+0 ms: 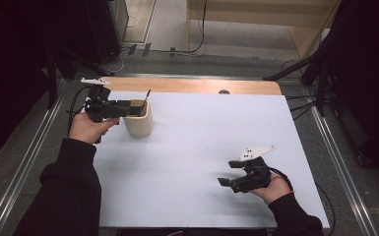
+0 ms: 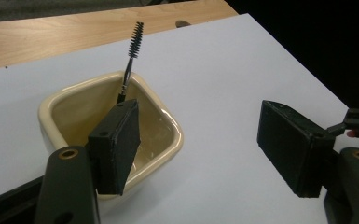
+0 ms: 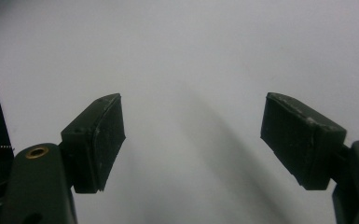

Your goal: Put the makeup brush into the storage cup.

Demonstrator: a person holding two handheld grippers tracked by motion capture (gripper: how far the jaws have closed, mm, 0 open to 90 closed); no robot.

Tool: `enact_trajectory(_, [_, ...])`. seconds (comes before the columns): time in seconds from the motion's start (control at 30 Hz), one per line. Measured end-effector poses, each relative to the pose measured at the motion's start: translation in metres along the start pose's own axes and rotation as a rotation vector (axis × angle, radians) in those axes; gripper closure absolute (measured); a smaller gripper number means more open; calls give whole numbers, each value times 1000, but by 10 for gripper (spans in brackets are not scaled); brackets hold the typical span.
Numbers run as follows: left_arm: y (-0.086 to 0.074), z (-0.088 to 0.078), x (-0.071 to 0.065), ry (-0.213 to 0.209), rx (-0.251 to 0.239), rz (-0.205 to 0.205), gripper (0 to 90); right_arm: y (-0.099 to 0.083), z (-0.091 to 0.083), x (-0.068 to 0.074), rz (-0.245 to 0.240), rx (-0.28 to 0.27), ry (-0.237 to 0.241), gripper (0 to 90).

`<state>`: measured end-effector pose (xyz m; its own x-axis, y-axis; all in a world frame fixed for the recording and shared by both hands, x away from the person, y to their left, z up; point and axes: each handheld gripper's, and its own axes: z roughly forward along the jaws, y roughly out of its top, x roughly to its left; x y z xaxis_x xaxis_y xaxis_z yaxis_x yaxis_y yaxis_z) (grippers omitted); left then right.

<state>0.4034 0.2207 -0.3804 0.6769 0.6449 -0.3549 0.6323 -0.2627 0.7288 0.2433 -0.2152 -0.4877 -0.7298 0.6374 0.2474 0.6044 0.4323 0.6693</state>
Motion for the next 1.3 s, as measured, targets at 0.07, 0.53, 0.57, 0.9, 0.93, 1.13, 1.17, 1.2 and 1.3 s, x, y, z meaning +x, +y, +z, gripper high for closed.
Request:
enact_trajectory(0.07, [-2,0,-3,-6,15,6,302,0,0,0,1,0,-1,231])
enact_trajectory(0.53, [-14,5,-20,-61,36,41,275,0,0,0,0,0,-1,231])
enact_trajectory(0.57, [-15,5,-21,-64,38,40,270,0,0,0,0,0,0,231])
enact_trajectory(0.9, [-27,14,-29,-81,54,55,247,0,0,0,0,-1,1,231])
enact_trajectory(0.93, [-28,15,-30,-79,56,57,247,0,0,0,0,-2,1,231])
enact_trajectory(1.13, [-35,20,-37,-81,64,78,250,0,0,-1,2,-3,0,231])
enact_trajectory(1.17, [-36,21,-39,-81,68,82,251,0,0,-1,0,-3,0,231])
enact_trajectory(1.2, [-37,22,-39,-85,69,86,251,0,0,-1,2,-4,0,231])
enact_trajectory(1.3, [-41,25,-43,-85,76,96,251,0,0,-1,2,-4,1,231])
